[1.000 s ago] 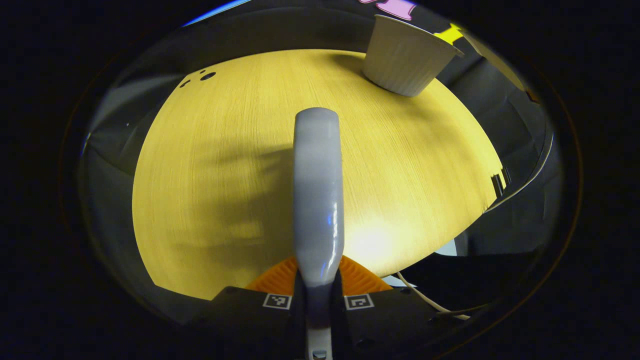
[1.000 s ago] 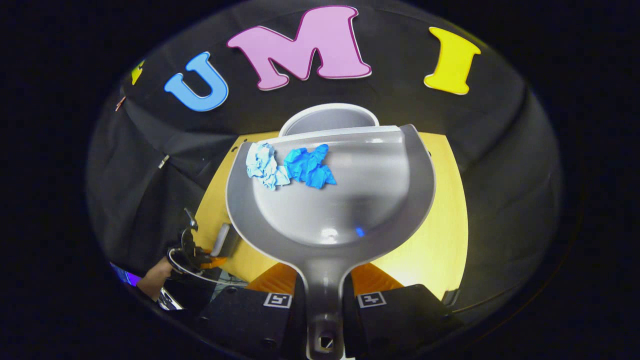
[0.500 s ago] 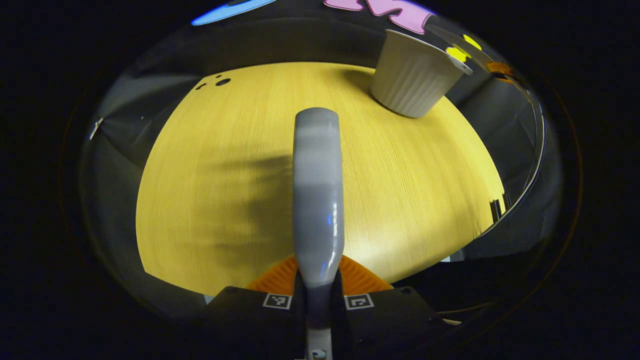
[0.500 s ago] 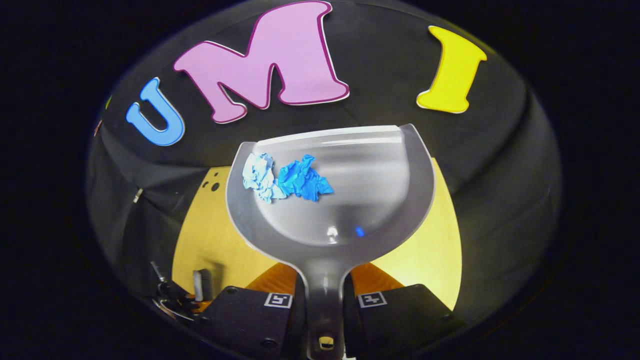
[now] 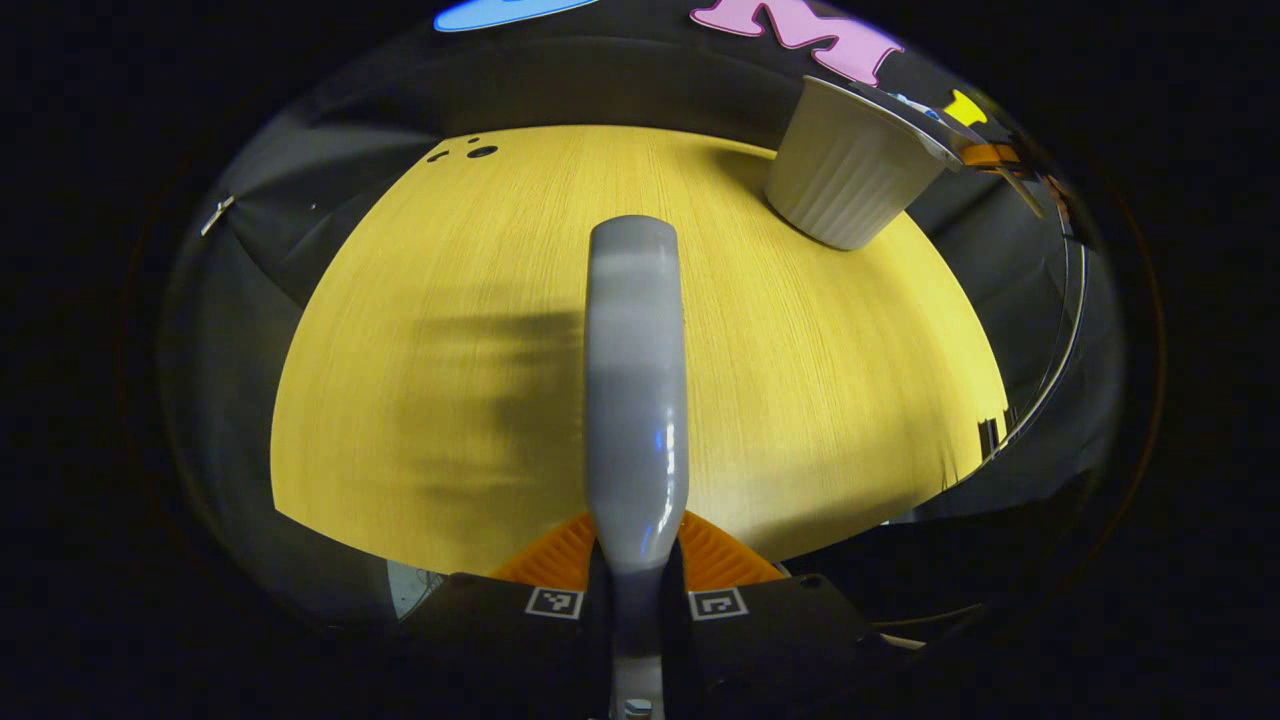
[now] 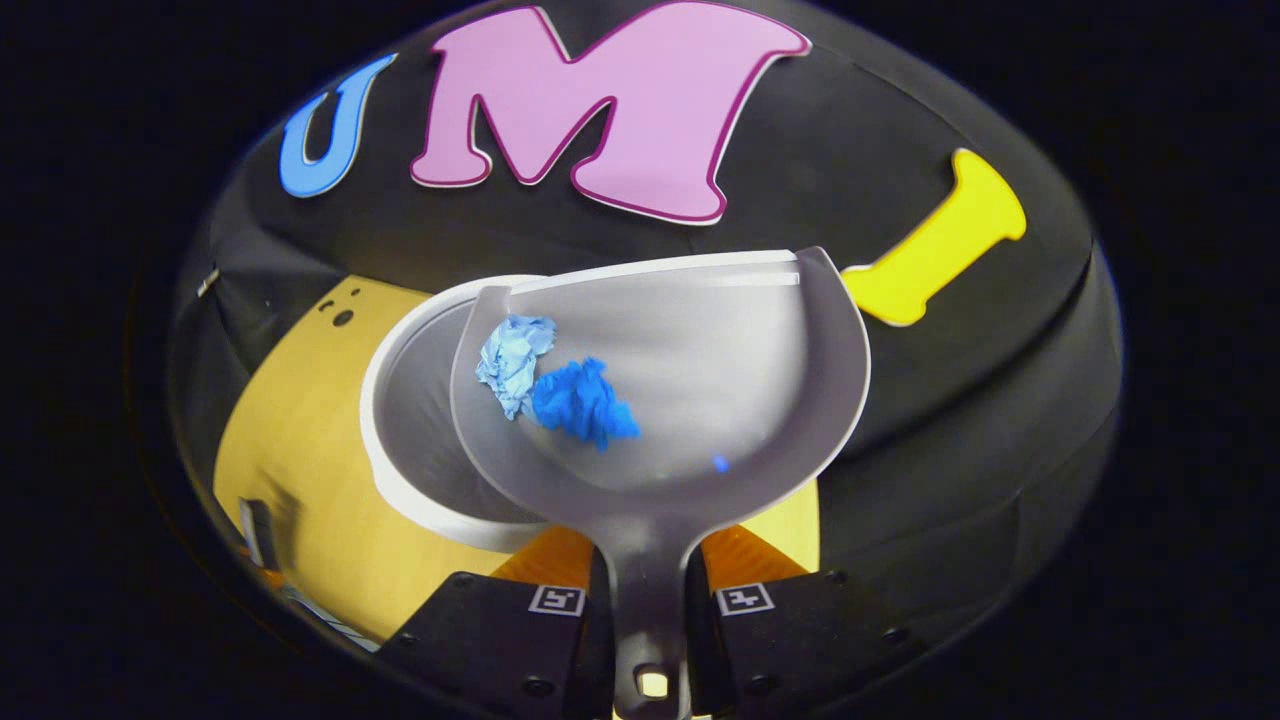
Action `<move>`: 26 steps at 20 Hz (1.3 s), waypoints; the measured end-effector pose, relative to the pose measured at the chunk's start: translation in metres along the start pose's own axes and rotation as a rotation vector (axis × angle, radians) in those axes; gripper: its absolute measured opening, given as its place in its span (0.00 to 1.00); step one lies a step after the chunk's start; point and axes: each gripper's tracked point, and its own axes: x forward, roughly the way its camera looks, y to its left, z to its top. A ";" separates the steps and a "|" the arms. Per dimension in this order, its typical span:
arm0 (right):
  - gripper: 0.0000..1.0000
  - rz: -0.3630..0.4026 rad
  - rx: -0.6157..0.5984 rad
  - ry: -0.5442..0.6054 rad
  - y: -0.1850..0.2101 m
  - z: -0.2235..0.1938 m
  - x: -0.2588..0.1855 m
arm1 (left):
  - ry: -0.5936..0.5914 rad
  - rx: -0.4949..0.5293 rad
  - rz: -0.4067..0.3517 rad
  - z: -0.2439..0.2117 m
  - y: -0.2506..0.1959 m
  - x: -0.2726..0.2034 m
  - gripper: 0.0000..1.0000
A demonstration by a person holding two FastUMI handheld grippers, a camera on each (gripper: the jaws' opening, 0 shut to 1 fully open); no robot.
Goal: Pick up the small broom and dustpan from the desktop, sweep the trash into the dustpan with the broom, and then empty the trash into the garbage bin.
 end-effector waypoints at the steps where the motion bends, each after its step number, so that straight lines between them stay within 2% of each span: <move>1: 0.33 -0.027 -0.035 -0.006 -0.003 -0.001 0.001 | 0.000 -0.005 0.002 0.001 0.000 0.000 0.24; 4: 0.33 -0.103 -0.136 -0.037 -0.006 0.000 0.004 | 0.003 -0.032 0.010 0.000 -0.005 0.002 0.24; 9: 0.32 -0.282 -0.312 -0.103 -0.018 0.011 0.000 | 0.015 -0.043 -0.003 -0.001 -0.006 0.002 0.24; 10: 0.33 -0.317 -0.344 -0.107 -0.023 0.012 0.003 | 0.018 -0.042 -0.003 0.000 -0.006 0.001 0.21; 13: 0.32 -0.410 -0.448 -0.109 -0.029 0.014 0.002 | 0.025 -0.054 -0.004 0.001 -0.007 -0.001 0.27; 14: 0.32 -0.430 -0.467 -0.117 -0.031 0.018 0.002 | 0.025 -0.060 -0.008 0.002 -0.008 -0.001 0.24; 17: 0.32 -0.454 -0.510 -0.115 -0.034 0.018 0.002 | 0.024 -0.080 0.005 0.002 -0.009 -0.001 0.24; 19: 0.32 -0.494 -0.583 -0.119 -0.035 0.021 -0.001 | 0.025 -0.090 0.004 0.002 -0.011 -0.001 0.27; 21: 0.32 -0.533 -0.689 -0.124 -0.035 0.026 -0.004 | 0.029 -0.083 0.006 0.003 -0.009 -0.001 0.24; 23: 0.32 -0.593 -0.789 -0.161 -0.039 0.040 -0.012 | 0.021 -0.051 0.039 0.004 -0.003 -0.001 0.24; 26: 0.32 -0.612 -0.825 -0.176 -0.044 0.035 -0.013 | 0.032 -0.044 0.024 0.002 -0.007 0.000 0.24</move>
